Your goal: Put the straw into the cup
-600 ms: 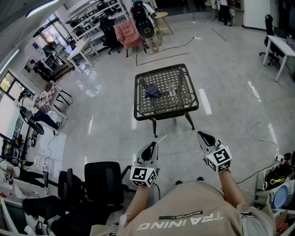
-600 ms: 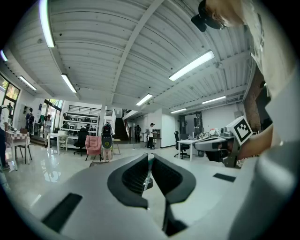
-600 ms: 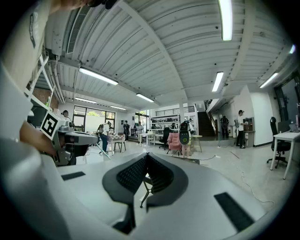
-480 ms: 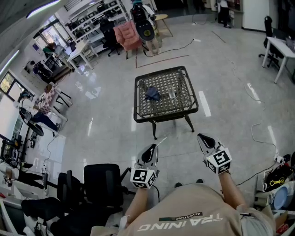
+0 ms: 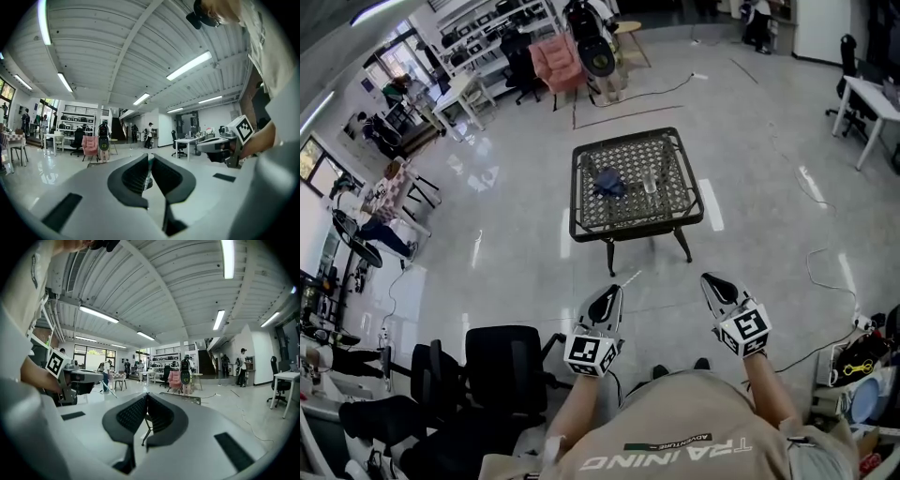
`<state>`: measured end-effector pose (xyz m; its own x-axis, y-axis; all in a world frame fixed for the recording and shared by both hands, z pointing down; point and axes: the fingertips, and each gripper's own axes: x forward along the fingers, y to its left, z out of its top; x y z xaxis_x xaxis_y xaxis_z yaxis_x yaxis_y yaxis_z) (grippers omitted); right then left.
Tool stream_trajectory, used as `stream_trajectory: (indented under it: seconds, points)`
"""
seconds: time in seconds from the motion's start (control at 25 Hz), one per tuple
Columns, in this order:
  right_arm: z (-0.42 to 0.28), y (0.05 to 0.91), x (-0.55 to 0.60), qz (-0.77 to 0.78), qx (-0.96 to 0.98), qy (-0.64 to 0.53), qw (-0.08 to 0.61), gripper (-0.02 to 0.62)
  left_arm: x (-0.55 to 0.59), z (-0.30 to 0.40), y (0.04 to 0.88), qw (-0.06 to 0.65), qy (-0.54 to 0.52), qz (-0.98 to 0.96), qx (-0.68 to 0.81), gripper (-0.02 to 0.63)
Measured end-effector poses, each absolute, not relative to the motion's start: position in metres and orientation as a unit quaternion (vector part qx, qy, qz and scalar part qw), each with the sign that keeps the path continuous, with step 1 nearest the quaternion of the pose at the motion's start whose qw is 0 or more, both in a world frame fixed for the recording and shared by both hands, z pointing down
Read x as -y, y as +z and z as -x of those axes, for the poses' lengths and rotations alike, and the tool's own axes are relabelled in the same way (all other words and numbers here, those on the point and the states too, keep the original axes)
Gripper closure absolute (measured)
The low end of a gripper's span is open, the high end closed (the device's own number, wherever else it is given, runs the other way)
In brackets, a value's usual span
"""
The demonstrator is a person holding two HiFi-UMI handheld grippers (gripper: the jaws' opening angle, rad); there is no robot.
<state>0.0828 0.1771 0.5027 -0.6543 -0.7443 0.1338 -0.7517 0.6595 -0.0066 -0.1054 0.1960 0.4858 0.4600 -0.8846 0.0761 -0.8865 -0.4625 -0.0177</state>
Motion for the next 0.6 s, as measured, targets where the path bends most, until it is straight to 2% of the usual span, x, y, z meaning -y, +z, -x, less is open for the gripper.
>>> stream_trajectory:
  seconds: [0.6]
  points:
    - [-0.057, 0.509, -0.163, -0.456, 0.886, 0.039, 0.073, 0.578, -0.169, 0.136, 0.493, 0.017, 0.046, -0.869, 0.493, 0.571]
